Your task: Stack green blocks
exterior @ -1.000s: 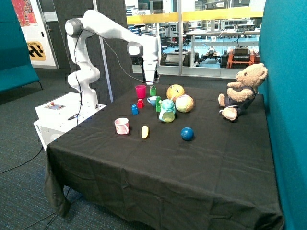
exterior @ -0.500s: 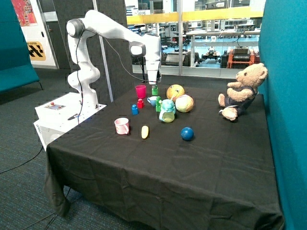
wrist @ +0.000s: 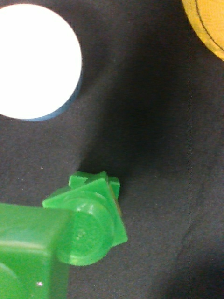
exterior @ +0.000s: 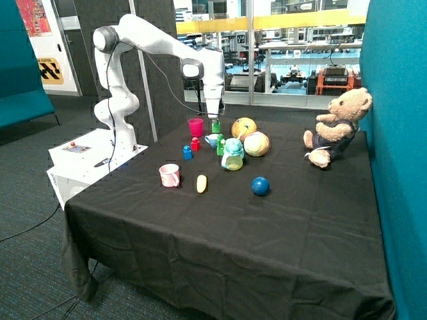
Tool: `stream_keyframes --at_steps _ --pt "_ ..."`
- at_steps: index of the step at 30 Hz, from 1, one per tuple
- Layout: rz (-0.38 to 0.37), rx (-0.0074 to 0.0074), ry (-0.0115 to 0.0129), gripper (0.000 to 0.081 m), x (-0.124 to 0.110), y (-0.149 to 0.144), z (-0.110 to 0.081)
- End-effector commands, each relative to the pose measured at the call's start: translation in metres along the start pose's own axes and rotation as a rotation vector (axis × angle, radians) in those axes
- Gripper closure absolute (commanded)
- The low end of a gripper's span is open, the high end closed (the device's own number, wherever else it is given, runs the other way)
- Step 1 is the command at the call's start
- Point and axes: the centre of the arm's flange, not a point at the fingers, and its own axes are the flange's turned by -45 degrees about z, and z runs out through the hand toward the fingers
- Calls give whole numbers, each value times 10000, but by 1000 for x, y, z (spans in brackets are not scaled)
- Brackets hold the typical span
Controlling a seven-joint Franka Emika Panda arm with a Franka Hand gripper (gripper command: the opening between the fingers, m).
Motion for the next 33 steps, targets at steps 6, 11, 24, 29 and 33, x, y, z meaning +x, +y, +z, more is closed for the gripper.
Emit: stream_keyframes --at_steps 6,11,24,29,33 --pt "32 -15 63 808 -2 6 7" --pt "41 -15 63 808 1 7 11" --pt "-89 -15 63 808 13 3 14" --pt "-114 -15 63 808 17 -2 16" --pt "-143 -15 63 808 19 -4 17"
